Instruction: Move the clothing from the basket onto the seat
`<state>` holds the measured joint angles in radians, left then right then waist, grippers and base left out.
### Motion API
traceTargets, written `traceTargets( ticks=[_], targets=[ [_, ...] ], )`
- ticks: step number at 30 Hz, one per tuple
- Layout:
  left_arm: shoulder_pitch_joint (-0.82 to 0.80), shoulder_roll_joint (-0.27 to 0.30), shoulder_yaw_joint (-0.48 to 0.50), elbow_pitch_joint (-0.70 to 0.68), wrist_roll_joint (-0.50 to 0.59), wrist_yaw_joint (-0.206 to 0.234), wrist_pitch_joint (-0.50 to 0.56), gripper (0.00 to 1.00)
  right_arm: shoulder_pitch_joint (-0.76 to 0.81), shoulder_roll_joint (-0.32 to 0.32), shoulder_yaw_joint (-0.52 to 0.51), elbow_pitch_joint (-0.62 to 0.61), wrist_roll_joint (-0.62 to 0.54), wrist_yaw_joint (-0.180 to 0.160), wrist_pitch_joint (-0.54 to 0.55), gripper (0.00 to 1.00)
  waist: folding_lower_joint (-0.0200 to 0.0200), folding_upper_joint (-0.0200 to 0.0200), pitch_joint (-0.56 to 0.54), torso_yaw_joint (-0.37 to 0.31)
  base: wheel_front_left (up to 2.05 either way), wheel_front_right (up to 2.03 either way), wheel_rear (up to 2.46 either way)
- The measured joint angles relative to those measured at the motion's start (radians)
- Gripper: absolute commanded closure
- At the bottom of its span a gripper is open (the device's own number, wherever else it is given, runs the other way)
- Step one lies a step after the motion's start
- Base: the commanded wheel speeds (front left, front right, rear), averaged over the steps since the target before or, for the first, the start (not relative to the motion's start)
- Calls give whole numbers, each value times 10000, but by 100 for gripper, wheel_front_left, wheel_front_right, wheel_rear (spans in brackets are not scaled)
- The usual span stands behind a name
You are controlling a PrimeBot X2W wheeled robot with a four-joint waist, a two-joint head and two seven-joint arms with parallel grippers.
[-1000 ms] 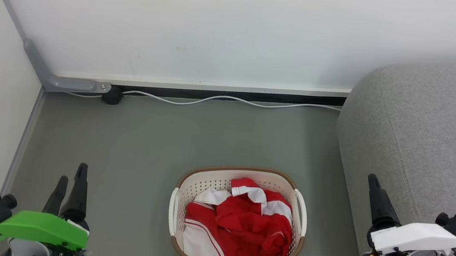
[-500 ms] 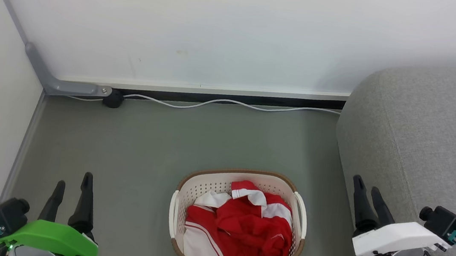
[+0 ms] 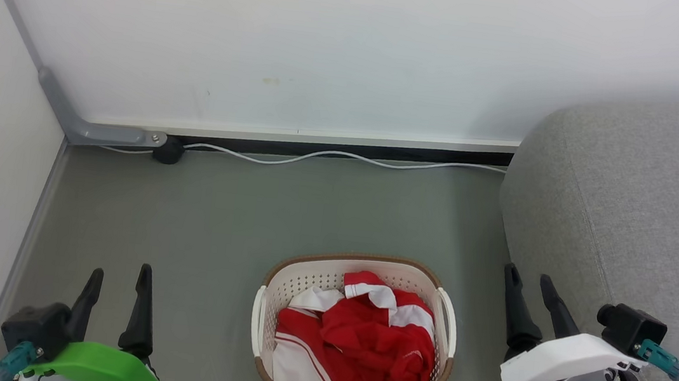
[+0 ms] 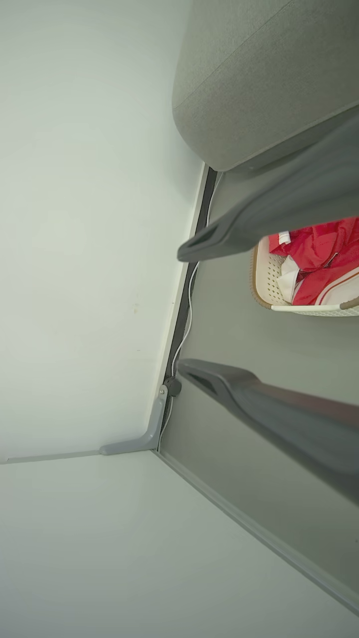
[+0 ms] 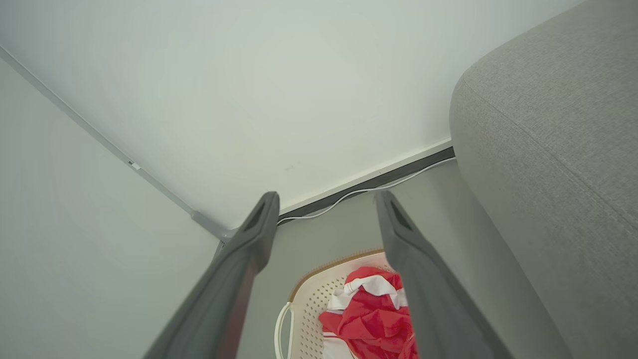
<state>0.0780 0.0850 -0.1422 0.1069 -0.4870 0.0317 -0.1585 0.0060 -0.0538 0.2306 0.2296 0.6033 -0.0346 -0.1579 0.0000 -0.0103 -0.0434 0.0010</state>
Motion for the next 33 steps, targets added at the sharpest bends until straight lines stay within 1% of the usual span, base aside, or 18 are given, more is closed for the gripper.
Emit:
traceTargets(
  ticks=[5,6,12,14,24,28,33],
  targets=[
    [61,13,-176,-86,844,58,-205,0,2,-33,299,0,-717,-79,-190,0,0,0,-26,-1,0,0,0],
    [75,13,-201,-94,932,121,-232,0,3,-35,339,0,-821,-111,-196,0,0,0,-31,-1,0,0,0],
    [254,15,-286,-167,1582,142,-451,0,4,-56,596,-4,-1572,-130,-428,0,0,0,-56,3,0,0,0],
    [262,15,-309,-184,1810,217,-499,0,4,-65,673,-10,-1852,-203,-502,0,0,0,-64,4,0,0,0],
    [464,12,-385,-217,2807,230,-838,0,4,-96,1095,-36,-3104,-336,-815,0,0,0,-117,-4,0,0,0],
    [482,13,-428,-215,3097,230,-905,0,4,-96,1179,-40,-3321,-378,-894,0,0,0,-125,-5,0,0,0],
    [490,12,-424,-174,3099,228,-905,0,4,-100,1185,-33,-3323,-378,-894,0,0,0,-125,-4,0,0,0]
  ],
)
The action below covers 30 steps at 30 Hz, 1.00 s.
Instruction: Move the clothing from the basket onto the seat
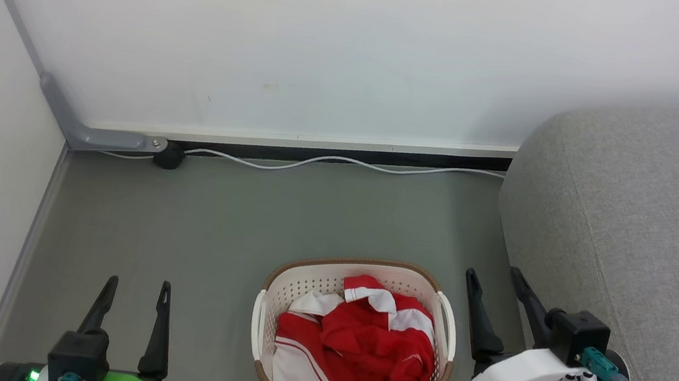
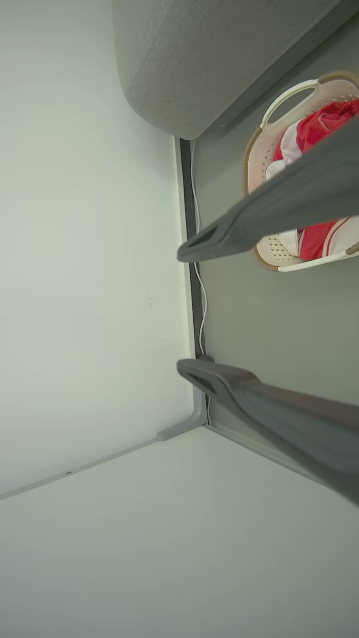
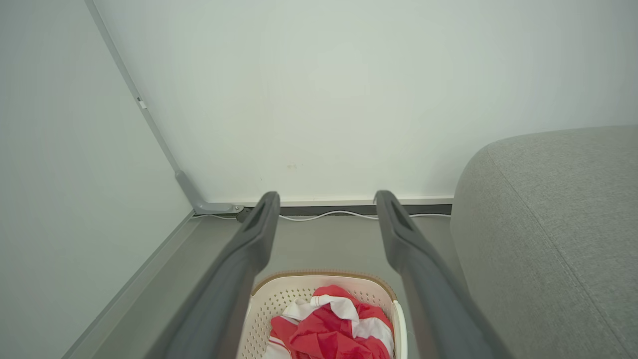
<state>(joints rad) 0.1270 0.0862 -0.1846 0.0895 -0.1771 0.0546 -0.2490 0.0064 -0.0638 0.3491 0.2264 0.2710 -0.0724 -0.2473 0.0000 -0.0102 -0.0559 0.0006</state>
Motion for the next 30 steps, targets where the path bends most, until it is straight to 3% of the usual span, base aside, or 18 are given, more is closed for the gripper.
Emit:
traceTargets(
  ticks=[30],
  targets=[
    [2,-13,157,182,-35,-161,0,0,-1,6,-46,31,2,12,-2,0,0,0,200,-10,0,0,0]
  ],
)
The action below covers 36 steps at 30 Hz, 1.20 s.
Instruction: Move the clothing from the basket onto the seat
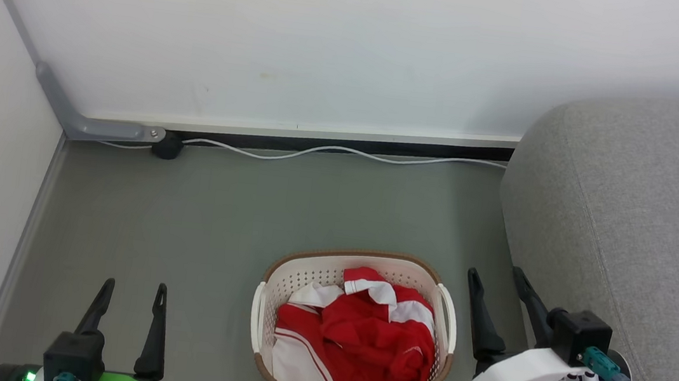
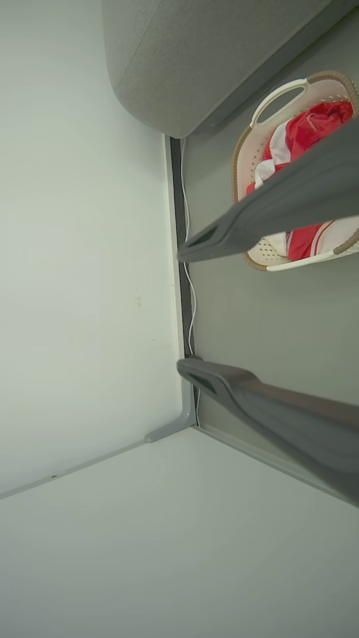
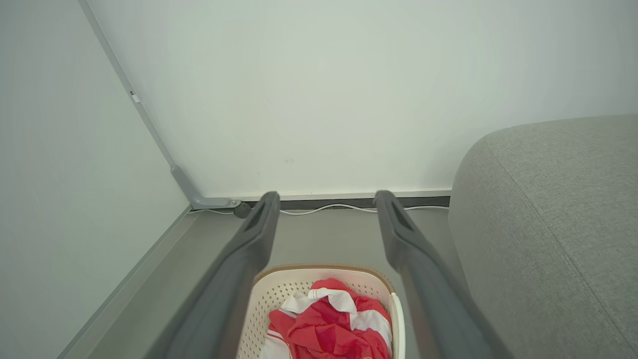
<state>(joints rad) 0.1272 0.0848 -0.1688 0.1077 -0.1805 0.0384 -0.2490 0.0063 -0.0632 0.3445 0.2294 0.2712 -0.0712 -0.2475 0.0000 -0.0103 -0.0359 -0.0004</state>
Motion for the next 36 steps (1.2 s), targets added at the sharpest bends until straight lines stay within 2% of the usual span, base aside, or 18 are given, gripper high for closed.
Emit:
traceTargets(
  ticks=[10,26,36],
  targets=[
    [-132,12,-6,-21,23,-115,0,0,-202,-23,-249,-407,-58,-10,-2,0,0,0,717,-29,0,0,0],
    [-1740,6,-232,836,276,-136,0,0,-1714,-151,-880,-1218,-286,-109,-71,0,0,0,2787,-224,0,0,0],
    [-3518,-63,-941,1837,740,-546,140,0,-2895,-134,-1047,-1653,-368,-113,-73,0,1,0,4326,-555,0,0,0]
  ],
)
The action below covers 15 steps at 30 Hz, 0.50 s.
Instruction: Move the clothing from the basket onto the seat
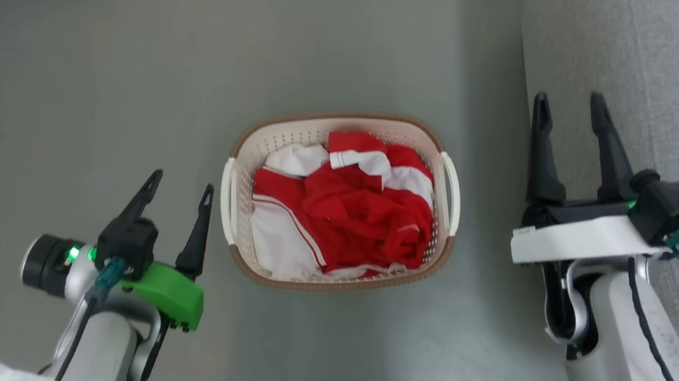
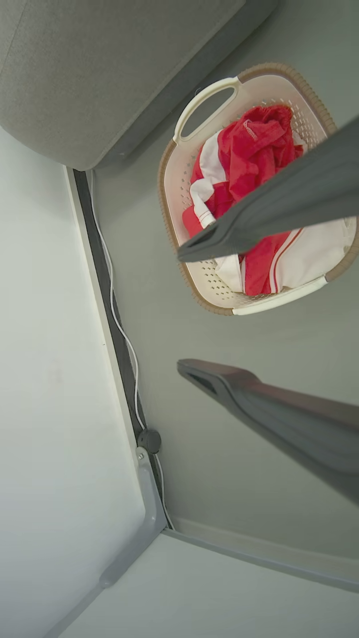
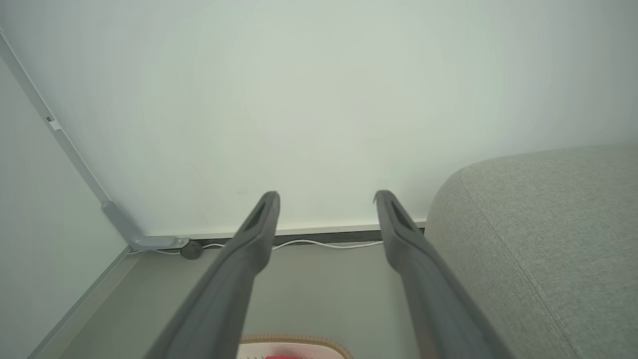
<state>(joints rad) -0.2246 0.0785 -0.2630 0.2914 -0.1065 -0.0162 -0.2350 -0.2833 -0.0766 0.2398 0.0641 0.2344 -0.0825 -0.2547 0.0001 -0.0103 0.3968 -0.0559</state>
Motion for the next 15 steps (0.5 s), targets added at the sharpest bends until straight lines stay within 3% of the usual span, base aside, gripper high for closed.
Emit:
traceTargets(
  ticks=[15],
  targets=[
    [-2034,-100,-646,1170,426,-393,242,0,-1504,61,-418,-725,-86,-128,-2,0,1,0,1987,-494,0,0,0]
  ],
)
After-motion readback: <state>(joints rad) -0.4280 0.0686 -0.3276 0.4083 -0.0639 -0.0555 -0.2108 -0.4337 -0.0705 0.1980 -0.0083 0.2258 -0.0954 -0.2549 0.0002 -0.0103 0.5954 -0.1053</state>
